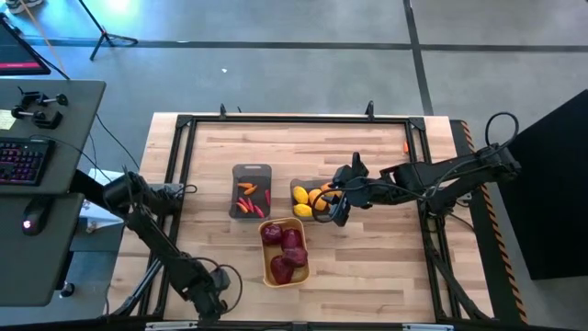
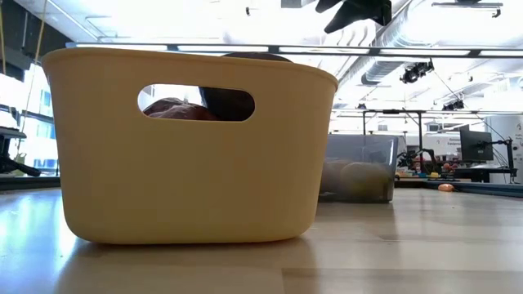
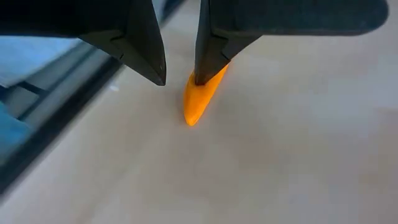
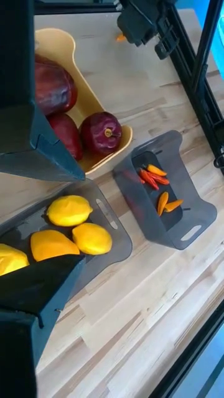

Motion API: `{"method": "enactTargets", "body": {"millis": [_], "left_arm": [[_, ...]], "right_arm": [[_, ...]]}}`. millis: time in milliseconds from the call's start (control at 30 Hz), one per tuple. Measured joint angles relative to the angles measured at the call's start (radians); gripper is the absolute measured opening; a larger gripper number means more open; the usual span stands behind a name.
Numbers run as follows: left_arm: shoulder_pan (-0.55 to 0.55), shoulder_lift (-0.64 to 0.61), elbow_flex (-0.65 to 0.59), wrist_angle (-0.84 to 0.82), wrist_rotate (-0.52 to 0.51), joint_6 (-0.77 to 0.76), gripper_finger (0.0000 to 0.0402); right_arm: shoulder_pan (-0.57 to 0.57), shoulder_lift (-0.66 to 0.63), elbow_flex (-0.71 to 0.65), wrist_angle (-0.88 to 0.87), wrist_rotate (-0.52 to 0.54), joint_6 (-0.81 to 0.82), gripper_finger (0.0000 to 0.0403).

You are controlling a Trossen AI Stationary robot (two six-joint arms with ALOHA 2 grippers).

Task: Sort produce into baskets
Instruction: Put the yellow chili pepper into the left black bin

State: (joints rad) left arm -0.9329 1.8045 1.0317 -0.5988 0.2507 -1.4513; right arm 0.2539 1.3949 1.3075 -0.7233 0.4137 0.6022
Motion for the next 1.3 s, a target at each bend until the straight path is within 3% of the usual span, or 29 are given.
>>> {"method": "enactTargets", "body": {"millis": [133,333,1300], "left_arm": [[0.022,-0.045,-0.003,-0.054,-0.059,0.023,0.0075],[0.043,-0.095,-0.003,-0.104,-0.067,0.081,0.0075],[0.011,-0.060,-0.039,-0.114,-0.118,0.276,0.0075]], "right_arm": [[0.000,0.000,0.000,0.001,0.008,0.000,0.0193],[0.000,0.000,0.000,0.001,0.014,0.000,0.0193],[0.000,0.000,-0.001,0.000,0.057,0.000,0.0193]]}}
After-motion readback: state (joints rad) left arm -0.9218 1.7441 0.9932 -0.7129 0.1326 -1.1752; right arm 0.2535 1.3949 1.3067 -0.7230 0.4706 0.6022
